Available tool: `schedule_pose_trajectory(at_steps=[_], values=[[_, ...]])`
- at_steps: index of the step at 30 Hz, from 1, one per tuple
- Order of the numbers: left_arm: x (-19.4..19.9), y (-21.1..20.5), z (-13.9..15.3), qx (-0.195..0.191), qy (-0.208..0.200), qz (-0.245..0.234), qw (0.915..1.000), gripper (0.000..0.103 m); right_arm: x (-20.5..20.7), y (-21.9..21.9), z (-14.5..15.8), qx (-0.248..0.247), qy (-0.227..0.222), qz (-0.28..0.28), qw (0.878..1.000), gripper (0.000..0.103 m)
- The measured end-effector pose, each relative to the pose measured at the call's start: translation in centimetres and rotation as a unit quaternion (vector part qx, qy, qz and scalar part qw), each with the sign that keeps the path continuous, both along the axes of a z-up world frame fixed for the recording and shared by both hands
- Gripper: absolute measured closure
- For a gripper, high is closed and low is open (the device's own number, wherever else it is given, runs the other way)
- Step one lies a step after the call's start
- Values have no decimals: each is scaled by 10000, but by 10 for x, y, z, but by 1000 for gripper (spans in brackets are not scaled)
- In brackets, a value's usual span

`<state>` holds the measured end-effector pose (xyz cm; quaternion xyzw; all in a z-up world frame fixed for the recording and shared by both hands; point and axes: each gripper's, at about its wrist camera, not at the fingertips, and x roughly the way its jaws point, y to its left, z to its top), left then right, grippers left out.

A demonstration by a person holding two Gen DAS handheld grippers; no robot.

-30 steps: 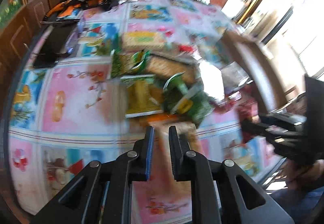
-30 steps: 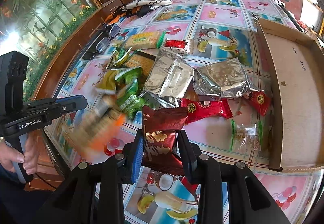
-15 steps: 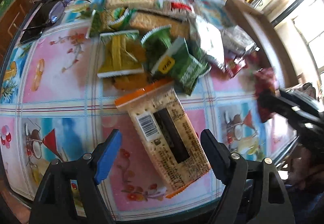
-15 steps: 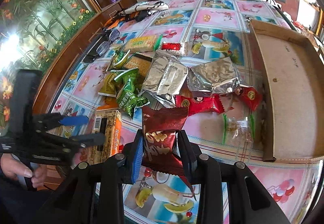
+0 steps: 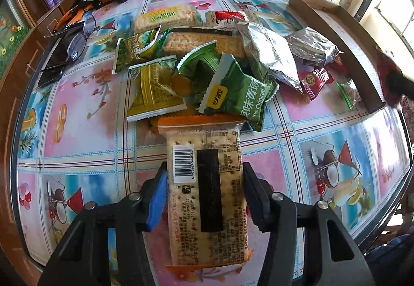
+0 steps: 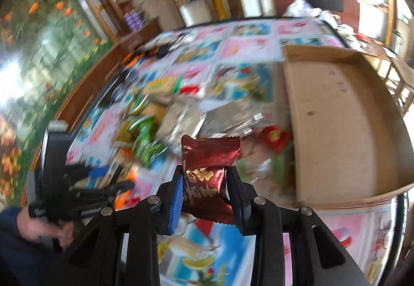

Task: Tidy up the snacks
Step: 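Carry the cracker pack and red bag in both grippers into the cardboard box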

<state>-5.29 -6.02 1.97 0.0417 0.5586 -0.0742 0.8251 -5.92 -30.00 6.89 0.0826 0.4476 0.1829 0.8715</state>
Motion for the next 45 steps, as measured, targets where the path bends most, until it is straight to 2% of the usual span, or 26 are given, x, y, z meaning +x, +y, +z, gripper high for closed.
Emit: schedule_pose_trajectory(at_steps=[3, 7, 10, 14, 24, 29, 36, 43, 45], values=[[0, 4, 0, -81, -31, 8, 10000, 50, 9, -27, -1, 129, 16, -514, 9986, 69], [2, 9, 0, -254, -60, 59, 9996, 50, 21, -56, -8, 42, 96, -1000, 9949, 69], [1, 13, 2, -331, -93, 111, 9993, 50, 29, -73, -19, -197, 204, -1240, 9919, 69], [-1, 16, 6, -467, -132, 129, 9987, 50, 32, -94, -41, -192, 578, -1448, 9876, 69], [0, 16, 8, -660, -83, 88, 9977, 50, -7, -88, -47, -58, 969, -1265, 9872, 69], [0, 12, 16, -736, -148, -43, 9972, 50, -25, -92, -36, 122, 838, -1302, 9879, 69], [0, -6, 35, -872, -304, -324, 9952, 51, -25, -108, -11, 298, 590, -1409, 9878, 69], [7, -29, 52, -973, -408, -620, 9925, 51, -23, -126, 8, 602, 358, -1241, 9898, 69], [10, -38, 55, -1016, -405, -709, 9915, 51, -22, -128, 11, 553, 393, -1216, 9903, 69]])
